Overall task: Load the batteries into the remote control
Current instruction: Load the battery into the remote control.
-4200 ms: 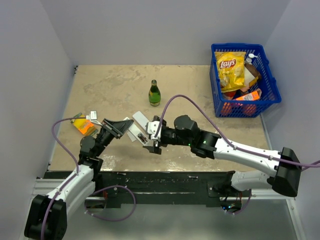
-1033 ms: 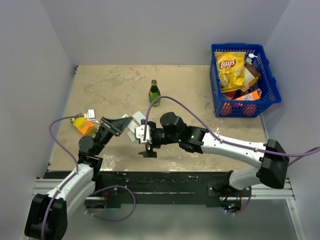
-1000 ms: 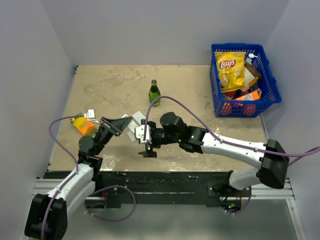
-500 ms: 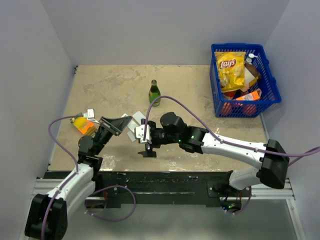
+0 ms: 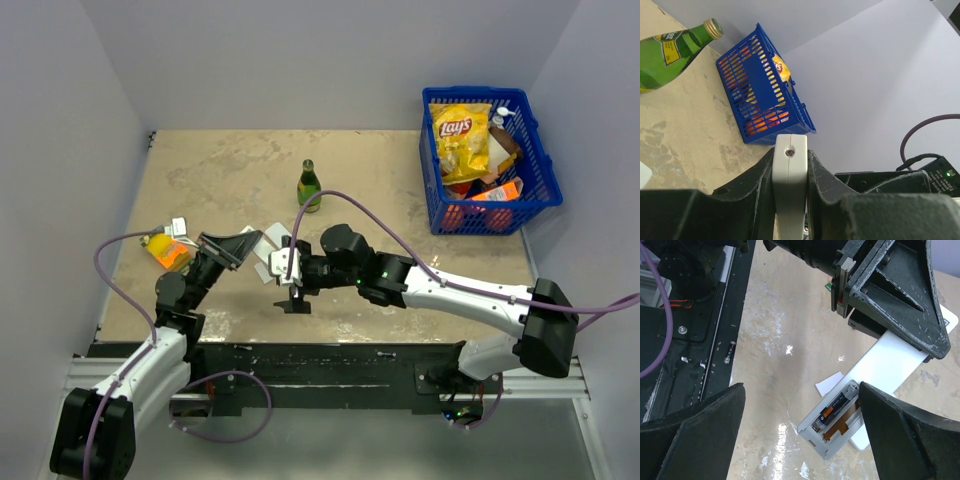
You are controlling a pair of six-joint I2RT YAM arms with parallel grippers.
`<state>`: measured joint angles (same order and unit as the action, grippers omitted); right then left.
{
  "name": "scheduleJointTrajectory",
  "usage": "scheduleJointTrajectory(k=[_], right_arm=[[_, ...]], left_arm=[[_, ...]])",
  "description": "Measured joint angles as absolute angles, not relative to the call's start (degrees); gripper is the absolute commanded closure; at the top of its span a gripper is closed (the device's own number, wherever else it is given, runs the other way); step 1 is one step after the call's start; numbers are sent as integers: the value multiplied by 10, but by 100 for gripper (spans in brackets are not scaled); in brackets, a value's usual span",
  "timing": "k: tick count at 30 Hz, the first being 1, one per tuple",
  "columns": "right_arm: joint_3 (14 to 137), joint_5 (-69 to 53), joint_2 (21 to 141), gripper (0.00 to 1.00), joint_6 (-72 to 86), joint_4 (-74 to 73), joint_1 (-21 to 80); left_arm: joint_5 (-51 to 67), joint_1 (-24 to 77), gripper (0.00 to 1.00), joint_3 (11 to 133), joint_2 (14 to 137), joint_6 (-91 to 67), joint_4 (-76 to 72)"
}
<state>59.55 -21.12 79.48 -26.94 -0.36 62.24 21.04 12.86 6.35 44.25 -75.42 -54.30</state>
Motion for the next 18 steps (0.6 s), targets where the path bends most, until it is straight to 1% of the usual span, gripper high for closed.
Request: scheduleJointTrajectory(k=[4,11,18], right_arm=[[595,-204,795,2,-265,7,623],[603,-171,795,2,-266,79,619],[604,-174,794,3,-271,73,619]], left_arm=[[206,128,100,63,442,-754,-546],[259,138,100,63,441,-761,-557],[270,138,100,64,442,-761,-561]])
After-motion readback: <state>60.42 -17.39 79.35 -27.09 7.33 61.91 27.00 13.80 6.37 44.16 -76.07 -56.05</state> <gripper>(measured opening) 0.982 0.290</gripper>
